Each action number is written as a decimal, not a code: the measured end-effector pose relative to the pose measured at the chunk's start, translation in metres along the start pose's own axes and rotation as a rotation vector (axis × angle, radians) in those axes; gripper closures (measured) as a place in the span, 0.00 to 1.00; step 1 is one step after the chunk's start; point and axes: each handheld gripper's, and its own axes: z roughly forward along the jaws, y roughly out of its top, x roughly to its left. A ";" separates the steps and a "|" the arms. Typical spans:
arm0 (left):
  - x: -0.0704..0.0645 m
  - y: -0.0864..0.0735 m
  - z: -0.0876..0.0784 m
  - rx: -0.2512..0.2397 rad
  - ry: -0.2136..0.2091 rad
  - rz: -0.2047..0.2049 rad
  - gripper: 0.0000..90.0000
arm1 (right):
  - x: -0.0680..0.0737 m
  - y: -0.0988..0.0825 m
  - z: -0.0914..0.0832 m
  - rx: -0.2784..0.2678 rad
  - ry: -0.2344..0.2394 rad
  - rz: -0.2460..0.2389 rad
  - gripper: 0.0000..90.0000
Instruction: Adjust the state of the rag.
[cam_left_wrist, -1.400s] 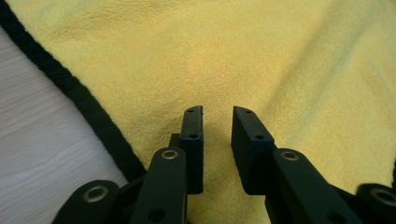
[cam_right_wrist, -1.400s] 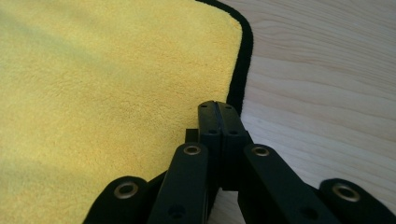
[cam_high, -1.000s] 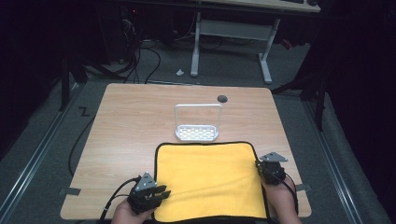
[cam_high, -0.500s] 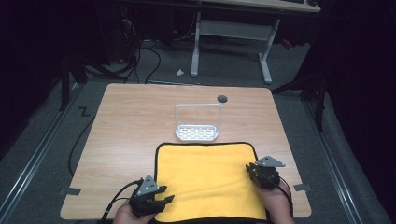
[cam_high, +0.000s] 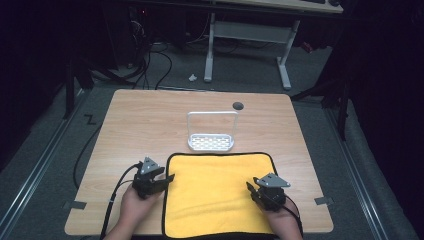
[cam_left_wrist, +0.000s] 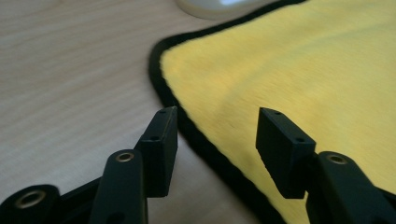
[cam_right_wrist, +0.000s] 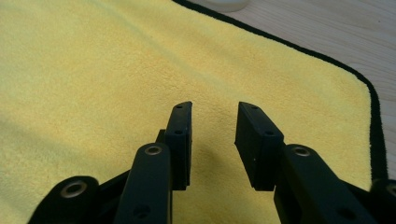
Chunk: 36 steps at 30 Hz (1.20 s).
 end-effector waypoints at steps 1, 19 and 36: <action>0.003 0.003 0.003 -0.004 0.004 -0.005 0.53 | 0.001 0.000 0.001 0.006 -0.002 -0.003 0.76; 0.009 0.031 0.043 0.041 0.070 0.027 0.72 | 0.003 -0.003 0.006 0.018 0.024 -0.018 0.72; 0.022 0.024 0.037 -0.009 -0.031 -0.114 0.94 | 0.041 0.017 0.006 -0.050 0.134 -0.035 0.67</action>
